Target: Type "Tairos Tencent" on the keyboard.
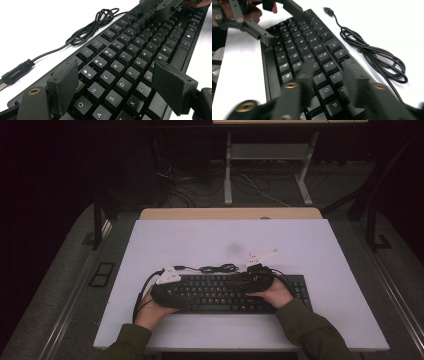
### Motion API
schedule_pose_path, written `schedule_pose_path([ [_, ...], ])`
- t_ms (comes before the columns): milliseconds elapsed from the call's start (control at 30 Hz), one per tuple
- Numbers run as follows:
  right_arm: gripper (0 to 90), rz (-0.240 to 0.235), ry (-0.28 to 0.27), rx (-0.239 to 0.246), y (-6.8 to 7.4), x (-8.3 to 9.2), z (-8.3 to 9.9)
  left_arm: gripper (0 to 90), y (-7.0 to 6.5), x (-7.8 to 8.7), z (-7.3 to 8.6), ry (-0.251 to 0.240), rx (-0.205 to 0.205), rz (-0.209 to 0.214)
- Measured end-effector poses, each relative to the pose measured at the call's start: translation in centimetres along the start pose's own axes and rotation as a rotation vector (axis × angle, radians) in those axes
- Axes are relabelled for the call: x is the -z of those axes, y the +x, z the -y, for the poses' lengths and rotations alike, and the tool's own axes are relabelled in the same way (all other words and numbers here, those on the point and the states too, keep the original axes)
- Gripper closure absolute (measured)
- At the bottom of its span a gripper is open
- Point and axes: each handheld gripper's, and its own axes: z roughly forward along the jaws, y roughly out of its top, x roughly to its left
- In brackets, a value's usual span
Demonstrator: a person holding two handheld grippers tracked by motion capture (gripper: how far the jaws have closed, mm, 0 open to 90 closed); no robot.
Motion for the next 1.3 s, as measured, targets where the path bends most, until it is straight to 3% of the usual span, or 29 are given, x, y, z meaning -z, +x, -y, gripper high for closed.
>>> schedule_pose_path([
  [133, 34.2, 0.034, -0.034, -0.019, -0.3, 0.0, 0.0, 21.0, 0.0, 0.1, 0.0, -0.002, -0.002, -0.001],
  [367, 22.9, 0.074, -0.06, -0.035, -0.4, -0.2, 0.1, 22.9, 0.2, 0.5, -0.1, -0.006, -0.008, 0.003],
  [700, 19.7, 0.083, -0.075, -0.029, -0.5, -0.3, 0.2, 35.7, 0.6, 1.2, 0.1, 0.005, -0.004, 0.022],
  [1000, 19.7, 0.084, -0.073, -0.028, -0.5, -0.4, 0.3, 57.3, 0.8, 1.5, 0.2, 0.017, -0.026, 0.026],
  [1300, 19.7, 0.085, -0.07, -0.027, -0.5, -0.4, 0.3, 79.3, 0.9, 1.7, 0.3, 0.026, -0.021, 0.033],
])
